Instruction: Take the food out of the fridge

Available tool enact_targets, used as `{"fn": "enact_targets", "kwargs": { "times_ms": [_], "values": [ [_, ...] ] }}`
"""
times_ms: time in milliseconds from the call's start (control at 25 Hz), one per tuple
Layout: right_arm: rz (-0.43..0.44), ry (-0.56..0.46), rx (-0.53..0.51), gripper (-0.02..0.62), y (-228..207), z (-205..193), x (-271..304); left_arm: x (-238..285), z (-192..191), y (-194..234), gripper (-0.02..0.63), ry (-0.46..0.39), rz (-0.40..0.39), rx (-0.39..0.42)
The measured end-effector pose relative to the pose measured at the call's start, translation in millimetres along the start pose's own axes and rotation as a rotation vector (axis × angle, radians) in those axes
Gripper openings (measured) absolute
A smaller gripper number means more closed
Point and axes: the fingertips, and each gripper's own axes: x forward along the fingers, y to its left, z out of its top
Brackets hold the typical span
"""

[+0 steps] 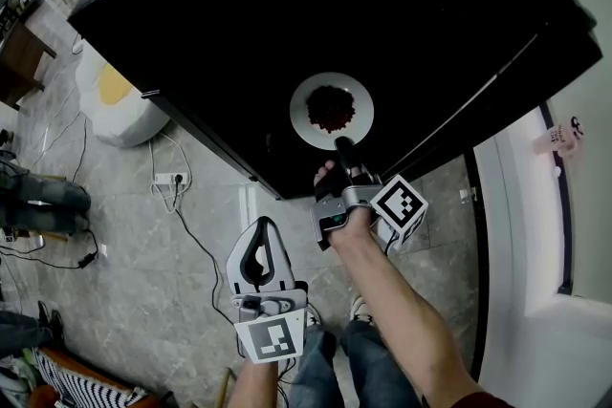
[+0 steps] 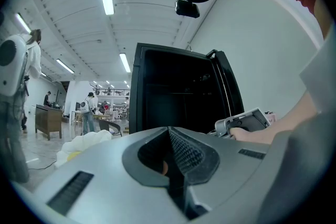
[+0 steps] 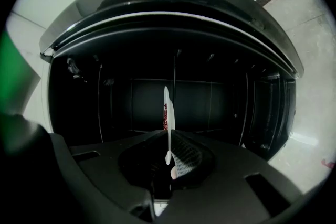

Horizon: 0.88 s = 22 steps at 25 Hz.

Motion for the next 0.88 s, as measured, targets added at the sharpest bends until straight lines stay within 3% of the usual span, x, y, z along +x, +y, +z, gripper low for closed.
{"fn": "enact_targets", "kwargs": {
  "times_ms": [880],
  "values": [
    [0.002,0.033,0.016,0.034,6.0,-3.3,-35.2,16.9,8.6,-1.5,0.012,-0.013,0.002,0.009]
  ]
}}
